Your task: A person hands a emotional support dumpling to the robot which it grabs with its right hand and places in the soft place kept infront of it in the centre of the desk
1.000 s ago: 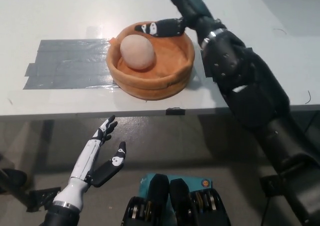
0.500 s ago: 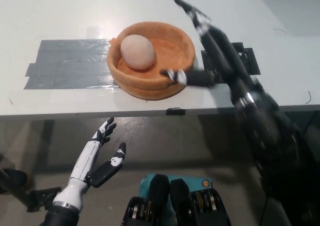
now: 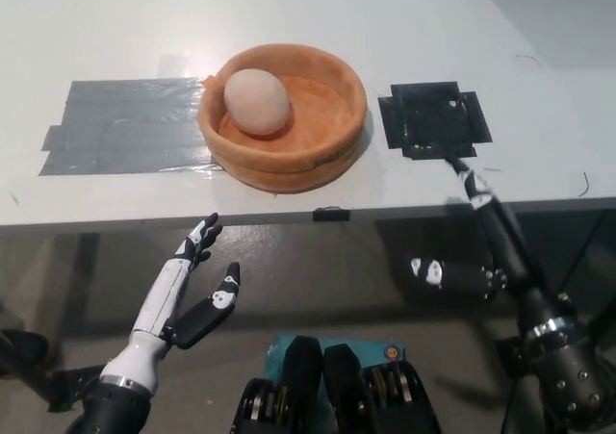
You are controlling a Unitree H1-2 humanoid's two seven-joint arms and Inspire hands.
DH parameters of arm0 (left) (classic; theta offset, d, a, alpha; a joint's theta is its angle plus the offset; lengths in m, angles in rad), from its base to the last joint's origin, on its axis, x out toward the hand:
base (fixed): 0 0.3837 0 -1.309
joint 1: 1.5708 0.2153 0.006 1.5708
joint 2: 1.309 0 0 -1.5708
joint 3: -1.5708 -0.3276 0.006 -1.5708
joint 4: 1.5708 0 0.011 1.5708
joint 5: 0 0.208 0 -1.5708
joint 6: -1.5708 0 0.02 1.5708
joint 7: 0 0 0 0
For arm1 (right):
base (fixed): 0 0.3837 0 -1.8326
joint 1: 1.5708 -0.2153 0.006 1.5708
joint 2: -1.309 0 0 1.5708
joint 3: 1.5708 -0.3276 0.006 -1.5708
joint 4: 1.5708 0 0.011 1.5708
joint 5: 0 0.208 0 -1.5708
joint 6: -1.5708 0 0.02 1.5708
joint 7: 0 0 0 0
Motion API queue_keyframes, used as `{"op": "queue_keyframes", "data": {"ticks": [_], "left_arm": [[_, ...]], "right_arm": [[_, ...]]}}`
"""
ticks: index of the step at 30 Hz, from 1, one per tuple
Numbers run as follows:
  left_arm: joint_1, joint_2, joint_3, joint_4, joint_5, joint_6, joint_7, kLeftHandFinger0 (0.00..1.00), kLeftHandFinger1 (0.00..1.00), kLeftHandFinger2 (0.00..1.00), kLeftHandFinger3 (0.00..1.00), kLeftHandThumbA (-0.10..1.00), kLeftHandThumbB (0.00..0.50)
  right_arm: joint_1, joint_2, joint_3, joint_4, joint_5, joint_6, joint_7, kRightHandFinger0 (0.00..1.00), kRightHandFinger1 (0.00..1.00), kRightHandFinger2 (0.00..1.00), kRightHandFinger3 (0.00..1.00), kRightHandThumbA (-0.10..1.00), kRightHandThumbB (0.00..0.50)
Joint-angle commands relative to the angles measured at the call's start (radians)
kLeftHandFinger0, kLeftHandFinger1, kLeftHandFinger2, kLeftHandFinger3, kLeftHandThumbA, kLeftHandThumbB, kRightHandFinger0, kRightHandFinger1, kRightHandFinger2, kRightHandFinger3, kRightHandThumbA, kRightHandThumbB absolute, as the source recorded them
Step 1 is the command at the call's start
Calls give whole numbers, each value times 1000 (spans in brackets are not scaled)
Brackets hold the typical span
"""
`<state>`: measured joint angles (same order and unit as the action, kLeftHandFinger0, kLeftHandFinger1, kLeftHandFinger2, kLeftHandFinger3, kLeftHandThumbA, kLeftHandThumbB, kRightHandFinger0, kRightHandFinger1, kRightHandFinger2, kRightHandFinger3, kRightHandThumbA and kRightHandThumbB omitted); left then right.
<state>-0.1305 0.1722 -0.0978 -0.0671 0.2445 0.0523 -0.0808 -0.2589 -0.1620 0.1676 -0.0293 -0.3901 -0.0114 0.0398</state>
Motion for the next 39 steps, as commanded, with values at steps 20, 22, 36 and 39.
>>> {"op": "queue_keyframes", "data": {"ticks": [20, 22, 36, 39], "left_arm": [[1, 10, 1, -9, -1, -22, -1, 1000, 1000, 1000, 1000, 474, 0], [3, 9, 1, -15, -2, -8, -5, 1000, 1000, 1000, 1000, 482, 0], [3, 13, -4, -18, -5, -22, -7, 1000, 1000, 1000, 1000, 435, 0], [3, 14, -6, -14, 3, -22, -6, 1000, 1000, 1000, 1000, 444, 0]], "right_arm": [[16, 4, 19, 305, -1, -144, -57, 1000, 1000, 1000, 1000, 881, 224], [18, 6, 19, 308, 2, -140, -54, 1000, 1000, 1000, 1000, 874, 223], [24, 8, 21, 304, 2, -132, -47, 1000, 1000, 1000, 1000, 897, 233], [24, 7, 20, 303, 5, -130, -44, 1000, 1000, 1000, 1000, 901, 235]]}}
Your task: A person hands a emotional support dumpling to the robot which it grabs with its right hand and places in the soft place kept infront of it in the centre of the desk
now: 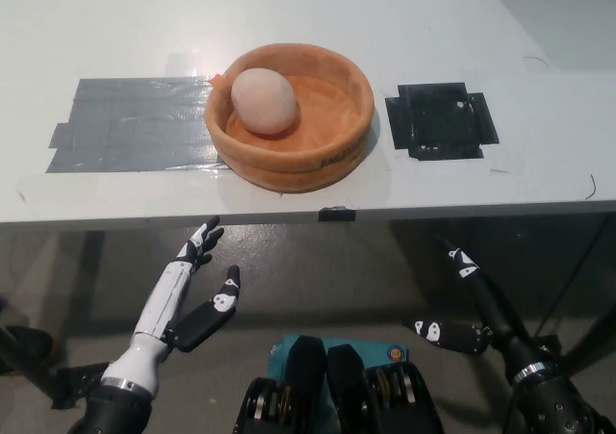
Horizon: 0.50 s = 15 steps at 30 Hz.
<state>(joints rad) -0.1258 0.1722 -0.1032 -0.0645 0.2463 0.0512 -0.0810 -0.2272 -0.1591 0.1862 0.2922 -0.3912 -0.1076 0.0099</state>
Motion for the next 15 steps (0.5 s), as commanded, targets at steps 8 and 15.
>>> {"op": "queue_keyframes", "data": {"ticks": [8, 15], "left_arm": [[7, 11, 2, -23, -6, -17, -6, 1000, 1000, 1000, 1000, 457, 0], [12, 10, 2, -26, -2, -15, -4, 1000, 1000, 1000, 1000, 471, 0]], "right_arm": [[-4, 5, 1, -29, 11, -26, -9, 1000, 1000, 1000, 1000, 899, 238], [-2, 7, 3, -32, 19, -31, -4, 1000, 1000, 1000, 1000, 922, 244]]}}
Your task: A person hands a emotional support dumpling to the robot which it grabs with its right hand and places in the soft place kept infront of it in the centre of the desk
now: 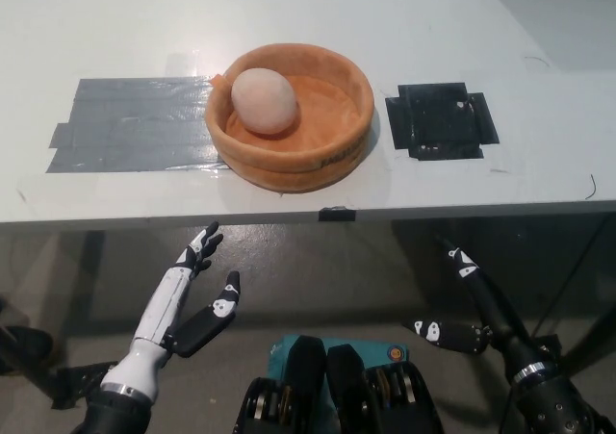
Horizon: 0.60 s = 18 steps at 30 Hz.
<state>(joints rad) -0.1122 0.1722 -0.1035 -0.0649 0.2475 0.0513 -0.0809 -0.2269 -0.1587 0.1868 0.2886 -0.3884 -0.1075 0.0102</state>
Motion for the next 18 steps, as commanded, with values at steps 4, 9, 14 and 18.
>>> {"op": "queue_keyframes", "data": {"ticks": [4, 9, 14, 18], "left_arm": [[-2, 10, 4, -17, -5, -24, -1, 1000, 1000, 1000, 1000, 471, 0], [-3, 9, 5, -13, -6, -30, 1, 1000, 1000, 1000, 1000, 473, 0], [4, 10, 3, -26, -2, -11, -4, 1000, 1000, 1000, 1000, 498, 0], [6, 8, 6, -23, -7, -22, 0, 1000, 1000, 1000, 1000, 472, 0]], "right_arm": [[-4, 6, 3, -25, 19, -32, -1, 1000, 1000, 1000, 1000, 929, 256], [-4, 6, 5, -25, 18, -30, 0, 1000, 1000, 1000, 1000, 938, 260], [-2, 7, 7, -23, 17, -26, 1, 1000, 1000, 1000, 1000, 934, 257], [-4, 6, 9, -21, 16, -29, 1, 1000, 1000, 1000, 1000, 927, 250]]}}
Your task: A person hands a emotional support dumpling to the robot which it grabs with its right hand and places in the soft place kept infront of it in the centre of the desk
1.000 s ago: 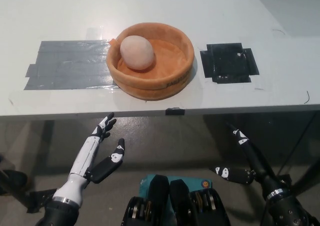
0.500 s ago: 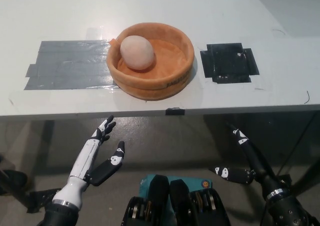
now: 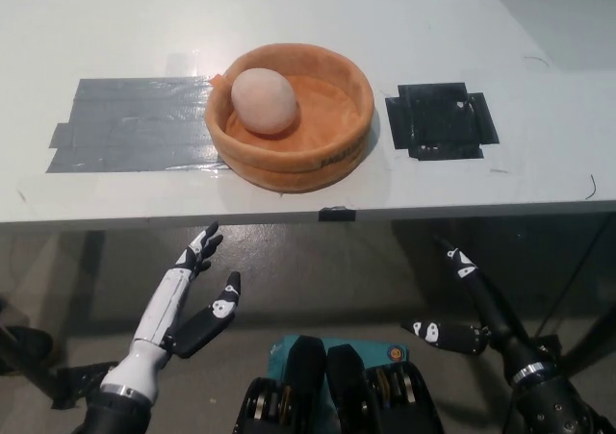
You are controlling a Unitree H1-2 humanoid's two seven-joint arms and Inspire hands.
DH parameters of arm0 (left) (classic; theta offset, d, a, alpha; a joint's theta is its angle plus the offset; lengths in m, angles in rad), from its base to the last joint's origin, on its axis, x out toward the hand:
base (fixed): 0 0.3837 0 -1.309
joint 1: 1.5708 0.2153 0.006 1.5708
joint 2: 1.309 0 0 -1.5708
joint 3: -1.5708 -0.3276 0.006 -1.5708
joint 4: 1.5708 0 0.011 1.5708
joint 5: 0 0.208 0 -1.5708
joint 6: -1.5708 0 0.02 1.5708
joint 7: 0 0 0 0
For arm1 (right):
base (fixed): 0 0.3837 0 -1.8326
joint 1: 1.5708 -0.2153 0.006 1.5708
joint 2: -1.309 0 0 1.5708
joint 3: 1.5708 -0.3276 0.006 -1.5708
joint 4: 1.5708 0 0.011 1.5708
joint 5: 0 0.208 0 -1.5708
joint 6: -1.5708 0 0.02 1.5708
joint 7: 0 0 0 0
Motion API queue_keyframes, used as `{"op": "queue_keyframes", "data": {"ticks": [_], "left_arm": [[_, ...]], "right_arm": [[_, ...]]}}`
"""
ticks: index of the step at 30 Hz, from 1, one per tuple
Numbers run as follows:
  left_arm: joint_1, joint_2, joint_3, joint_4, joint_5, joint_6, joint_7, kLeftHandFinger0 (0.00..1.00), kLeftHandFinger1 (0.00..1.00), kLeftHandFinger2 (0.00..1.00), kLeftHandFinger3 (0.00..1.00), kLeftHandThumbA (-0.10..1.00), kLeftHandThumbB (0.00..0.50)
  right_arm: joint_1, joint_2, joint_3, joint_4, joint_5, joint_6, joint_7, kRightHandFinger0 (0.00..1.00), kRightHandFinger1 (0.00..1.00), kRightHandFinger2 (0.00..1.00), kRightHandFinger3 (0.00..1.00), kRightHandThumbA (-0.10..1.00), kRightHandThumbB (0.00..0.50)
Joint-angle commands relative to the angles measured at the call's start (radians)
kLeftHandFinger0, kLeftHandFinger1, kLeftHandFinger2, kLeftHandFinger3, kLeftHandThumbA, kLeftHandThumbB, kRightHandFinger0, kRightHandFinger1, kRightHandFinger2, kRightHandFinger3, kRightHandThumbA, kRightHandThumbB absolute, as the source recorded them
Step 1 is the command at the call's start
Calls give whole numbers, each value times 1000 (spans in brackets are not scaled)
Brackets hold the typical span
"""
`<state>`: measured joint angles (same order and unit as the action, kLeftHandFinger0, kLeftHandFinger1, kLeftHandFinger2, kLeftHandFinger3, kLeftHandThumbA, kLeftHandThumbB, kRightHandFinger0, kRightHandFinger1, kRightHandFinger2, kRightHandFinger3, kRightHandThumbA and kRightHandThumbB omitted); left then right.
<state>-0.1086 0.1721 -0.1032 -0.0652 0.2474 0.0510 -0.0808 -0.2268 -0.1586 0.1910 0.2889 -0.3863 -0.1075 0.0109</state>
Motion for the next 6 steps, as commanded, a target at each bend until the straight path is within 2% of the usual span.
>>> {"op": "queue_keyframes", "data": {"ticks": [1, 6], "left_arm": [[2, 8, 6, -22, -7, -21, 0, 1000, 1000, 1000, 1000, 470, 0], [3, 10, 4, -19, 0, -23, 3, 1000, 1000, 1000, 1000, 470, 0]], "right_arm": [[-3, 6, 5, -22, 15, -29, 0, 1000, 1000, 1000, 1000, 927, 250], [-2, 6, 6, -30, 17, -22, 4, 1000, 1000, 1000, 1000, 922, 251]]}}
